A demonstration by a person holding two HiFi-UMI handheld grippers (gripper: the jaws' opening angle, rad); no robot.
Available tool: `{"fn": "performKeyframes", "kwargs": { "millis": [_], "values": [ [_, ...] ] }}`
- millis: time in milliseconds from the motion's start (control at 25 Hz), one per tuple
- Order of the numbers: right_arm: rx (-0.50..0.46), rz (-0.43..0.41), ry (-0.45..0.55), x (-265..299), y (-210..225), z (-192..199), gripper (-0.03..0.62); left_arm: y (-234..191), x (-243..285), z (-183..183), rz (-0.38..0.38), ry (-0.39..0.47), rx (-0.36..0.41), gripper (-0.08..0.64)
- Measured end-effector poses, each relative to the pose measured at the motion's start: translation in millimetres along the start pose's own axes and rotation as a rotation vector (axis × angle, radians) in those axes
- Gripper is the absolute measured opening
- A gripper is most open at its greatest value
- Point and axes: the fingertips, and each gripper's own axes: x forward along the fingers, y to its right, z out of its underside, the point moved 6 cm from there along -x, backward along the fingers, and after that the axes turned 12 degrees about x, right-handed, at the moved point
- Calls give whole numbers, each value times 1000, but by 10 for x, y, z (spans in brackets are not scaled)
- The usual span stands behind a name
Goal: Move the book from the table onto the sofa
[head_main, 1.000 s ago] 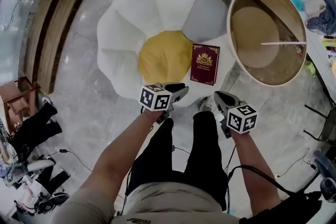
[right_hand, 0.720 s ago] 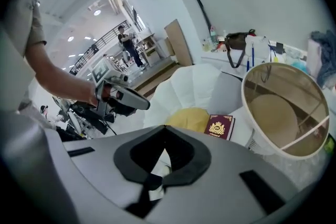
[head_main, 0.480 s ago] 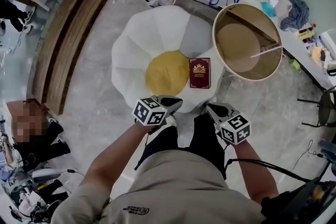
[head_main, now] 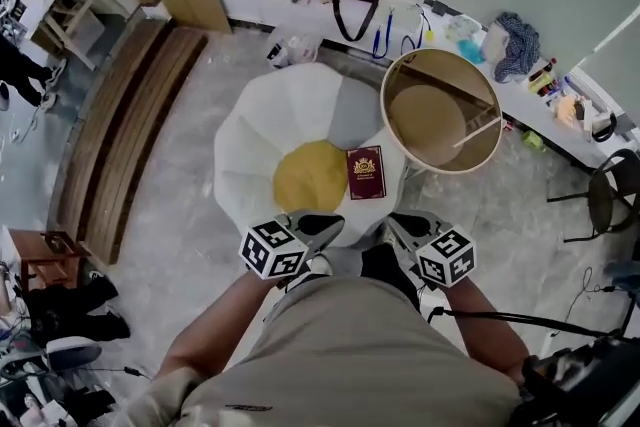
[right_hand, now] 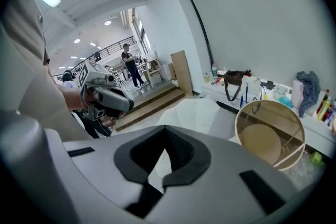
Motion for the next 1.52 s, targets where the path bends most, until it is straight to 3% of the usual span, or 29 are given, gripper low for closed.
{"fn": "performKeyframes", "kwargs": {
  "millis": [440, 960, 1520],
  "values": [
    [-54, 18, 43, -241, -455, -10, 12, 304, -388, -179, -16, 70, 97, 8],
    [-116, 4, 9, -218, -796, 159, 12, 431, -547, -27, -19, 88, 93, 8],
    [-156, -7, -3, -137, -883, 193, 12, 436, -580, 87, -39, 80, 110, 8]
  ]
}}
